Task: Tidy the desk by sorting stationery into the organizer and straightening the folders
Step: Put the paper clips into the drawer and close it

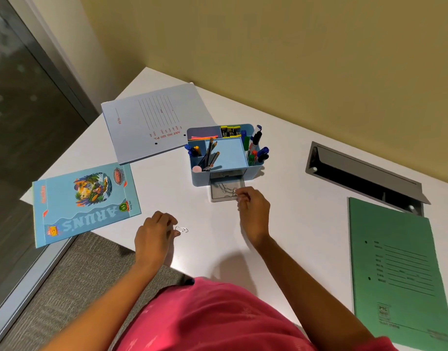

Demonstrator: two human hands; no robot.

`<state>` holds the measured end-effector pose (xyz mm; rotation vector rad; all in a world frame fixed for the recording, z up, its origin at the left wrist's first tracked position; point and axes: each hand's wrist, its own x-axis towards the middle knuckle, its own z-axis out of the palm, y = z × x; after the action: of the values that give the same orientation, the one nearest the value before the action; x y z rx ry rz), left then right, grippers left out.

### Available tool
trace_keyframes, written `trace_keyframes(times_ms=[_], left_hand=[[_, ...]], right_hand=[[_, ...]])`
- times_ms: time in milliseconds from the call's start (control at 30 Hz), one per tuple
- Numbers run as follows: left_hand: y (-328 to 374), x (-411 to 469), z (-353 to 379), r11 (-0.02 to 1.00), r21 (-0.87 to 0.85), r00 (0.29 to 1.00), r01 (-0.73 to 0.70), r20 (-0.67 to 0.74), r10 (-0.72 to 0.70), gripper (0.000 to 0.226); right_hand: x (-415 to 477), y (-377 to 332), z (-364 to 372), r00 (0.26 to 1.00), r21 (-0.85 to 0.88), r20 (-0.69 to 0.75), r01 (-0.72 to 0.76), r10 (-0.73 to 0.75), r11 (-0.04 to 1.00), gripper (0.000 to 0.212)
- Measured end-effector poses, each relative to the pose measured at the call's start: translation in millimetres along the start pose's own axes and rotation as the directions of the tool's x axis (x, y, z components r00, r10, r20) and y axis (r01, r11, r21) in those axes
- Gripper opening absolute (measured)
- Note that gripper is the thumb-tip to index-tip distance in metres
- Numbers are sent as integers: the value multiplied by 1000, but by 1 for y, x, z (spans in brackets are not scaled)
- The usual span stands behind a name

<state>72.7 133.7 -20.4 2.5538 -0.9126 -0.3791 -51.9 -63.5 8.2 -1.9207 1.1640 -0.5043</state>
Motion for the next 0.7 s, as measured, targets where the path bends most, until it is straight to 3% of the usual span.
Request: trace_keyframes(times_ms=[267,367,567,633,700], left_hand=[[18,0,0,988,76,991,-133,22,132,9],[17,3,-1,975,135,984,-176,51,171,4],[19,9,5,978,155,987,-138,107,122,14],[25,11,8,1000,-18,991,-24,131,26,19],[36,15,10,934,-320,976,158,196,-97,14]], right_hand=[[-40,26,-8,991,-53,-17,134,-135,990,19],[-43,28,-8,993,-38,-2,122,-122,992,19],[-44,23,-2,987,-22,122,107,-103,994,19],[-42,18,0,976,-2,192,100,-97,995,20],[-41,11,2,959,18,266,102,-103,995,23]])
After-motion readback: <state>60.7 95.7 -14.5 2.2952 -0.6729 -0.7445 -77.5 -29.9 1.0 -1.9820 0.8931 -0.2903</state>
